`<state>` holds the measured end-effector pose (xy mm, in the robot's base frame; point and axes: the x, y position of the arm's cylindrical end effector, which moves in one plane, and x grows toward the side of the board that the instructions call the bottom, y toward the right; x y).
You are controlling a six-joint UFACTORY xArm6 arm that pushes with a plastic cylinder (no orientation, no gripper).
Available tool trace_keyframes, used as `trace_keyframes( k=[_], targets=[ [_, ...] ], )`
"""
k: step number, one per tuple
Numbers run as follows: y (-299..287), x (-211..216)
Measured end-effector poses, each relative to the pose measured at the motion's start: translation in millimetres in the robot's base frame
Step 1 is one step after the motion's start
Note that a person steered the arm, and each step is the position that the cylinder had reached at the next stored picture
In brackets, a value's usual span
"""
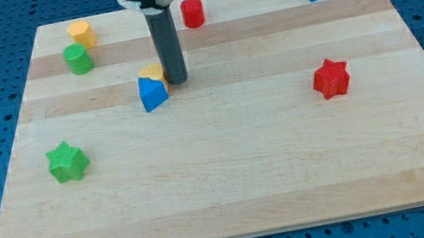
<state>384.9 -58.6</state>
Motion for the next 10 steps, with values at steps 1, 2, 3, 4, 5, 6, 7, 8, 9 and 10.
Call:
trace_keyframes(
  k=[1, 2, 3, 4, 5, 6, 7, 8, 9, 10],
  targets=[
    [0.0, 2.4],
    [0.0, 0.2],
    [0.0, -7.7],
    [0.0, -9.1],
    [-3.9, -9.1],
    [-43.3, -9.1],
    [-73.7, -9.1],
    [-73.8, -9.1],
    [-56.1, -11.7],
    [-50.6, -27.4]
  ],
)
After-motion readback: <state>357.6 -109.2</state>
